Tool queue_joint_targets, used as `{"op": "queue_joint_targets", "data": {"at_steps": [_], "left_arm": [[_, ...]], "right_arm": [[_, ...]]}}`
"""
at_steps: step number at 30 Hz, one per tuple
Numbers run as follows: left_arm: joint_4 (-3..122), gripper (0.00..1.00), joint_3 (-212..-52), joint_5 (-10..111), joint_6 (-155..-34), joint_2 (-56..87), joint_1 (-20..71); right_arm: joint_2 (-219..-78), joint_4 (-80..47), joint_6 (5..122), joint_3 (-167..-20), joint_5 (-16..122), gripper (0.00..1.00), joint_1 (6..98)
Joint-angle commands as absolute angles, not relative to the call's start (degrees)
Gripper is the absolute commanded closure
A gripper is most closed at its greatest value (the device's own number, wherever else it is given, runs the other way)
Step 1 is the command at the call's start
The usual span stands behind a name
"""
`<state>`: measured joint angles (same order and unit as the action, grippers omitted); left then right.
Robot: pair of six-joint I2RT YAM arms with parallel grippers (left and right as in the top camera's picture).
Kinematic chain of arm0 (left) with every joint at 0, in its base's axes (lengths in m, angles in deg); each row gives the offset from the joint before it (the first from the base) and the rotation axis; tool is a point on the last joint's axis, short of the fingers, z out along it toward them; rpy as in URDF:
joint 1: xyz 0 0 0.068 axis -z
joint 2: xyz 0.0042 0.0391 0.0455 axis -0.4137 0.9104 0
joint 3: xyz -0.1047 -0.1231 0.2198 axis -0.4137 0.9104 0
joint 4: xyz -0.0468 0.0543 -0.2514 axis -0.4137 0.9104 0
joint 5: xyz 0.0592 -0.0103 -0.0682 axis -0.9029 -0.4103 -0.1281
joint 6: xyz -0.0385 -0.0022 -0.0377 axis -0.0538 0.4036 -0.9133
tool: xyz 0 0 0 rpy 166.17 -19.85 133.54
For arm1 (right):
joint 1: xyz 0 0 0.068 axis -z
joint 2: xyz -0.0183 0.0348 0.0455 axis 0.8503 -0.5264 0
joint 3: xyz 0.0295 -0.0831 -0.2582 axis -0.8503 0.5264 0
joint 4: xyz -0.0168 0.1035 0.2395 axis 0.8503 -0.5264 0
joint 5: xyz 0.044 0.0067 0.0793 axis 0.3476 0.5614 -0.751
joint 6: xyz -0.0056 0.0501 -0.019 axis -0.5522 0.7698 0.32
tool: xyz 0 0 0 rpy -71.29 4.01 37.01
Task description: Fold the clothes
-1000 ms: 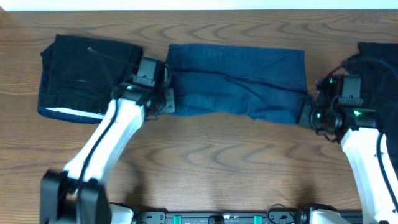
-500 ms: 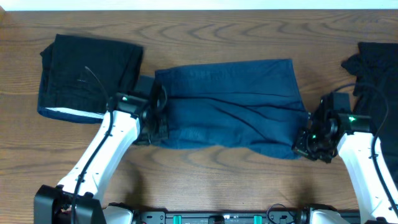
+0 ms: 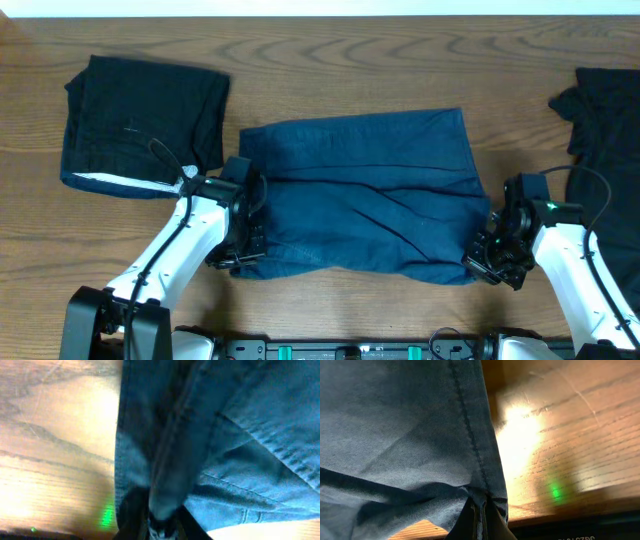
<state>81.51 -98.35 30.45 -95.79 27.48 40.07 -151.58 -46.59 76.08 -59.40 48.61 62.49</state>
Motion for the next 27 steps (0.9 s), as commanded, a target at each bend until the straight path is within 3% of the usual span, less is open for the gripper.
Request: {"op": "queue_joint_targets", "data": {"at_steps": [1, 4, 6, 8, 13, 15, 17, 19, 20, 21, 23, 27], "left_arm": [[82.5, 0.60, -98.1, 30.1, -96.6, 27.6, 40.1], [84.0, 0.37, -98.1, 30.0, -96.5, 27.5, 40.1], [84.4, 0.23, -98.7, 30.0, -95.9, 27.4, 40.1], [85.1, 0.21, -100.9, 30.0, -95.5, 27.1, 40.1], [89.0, 0.20, -111.1, 30.0, -95.5, 25.8, 40.1], [89.6, 0.21, -115.1, 30.0, -95.5, 25.5, 40.1], [89.4, 0.44, -117.1, 30.0, -95.5, 25.4, 40.2], [88.5, 0.75, -117.2, 30.0, -95.5, 25.4, 40.2], [88.4, 0.81, -116.8, 30.0, -95.5, 25.6, 40.2], [88.4, 0.81, -116.2, 30.0, -95.5, 25.9, 40.2], [88.3, 0.80, -114.5, 30.0, -95.5, 26.7, 40.2], [85.1, 0.55, -110.6, 29.6, -95.5, 28.3, 40.1]], "right_arm": [[-151.4, -47.1, 78.4, -58.7, 48.3, 0.84, 62.3], [-151.4, -47.3, 77.6, -58.9, 47.1, 0.34, 62.3], [-151.4, -47.6, 75.9, -60.0, 46.0, 0.22, 62.3], [-151.4, -48.7, 75.3, -62.6, 46.5, 0.17, 62.3], [-151.4, -53.5, 70.1, -72.8, 47.3, 0.16, 62.3], [-151.4, -55.1, 67.6, -76.5, 47.3, 0.20, 62.3], [-151.4, -55.7, 66.7, -78.6, 47.3, 0.37, 62.3], [-151.4, -55.4, 66.8, -78.8, 47.0, 0.68, 62.3], [-151.6, -55.3, 66.8, -78.6, 47.0, 0.78, 62.3], [-151.7, -55.4, 66.8, -78.3, 47.0, 0.81, 62.3], [-151.8, -55.2, 66.7, -77.2, 47.1, 0.76, 62.3], [-151.8, -53.5, 66.7, -74.0, 47.1, 0.69, 62.3]]}}
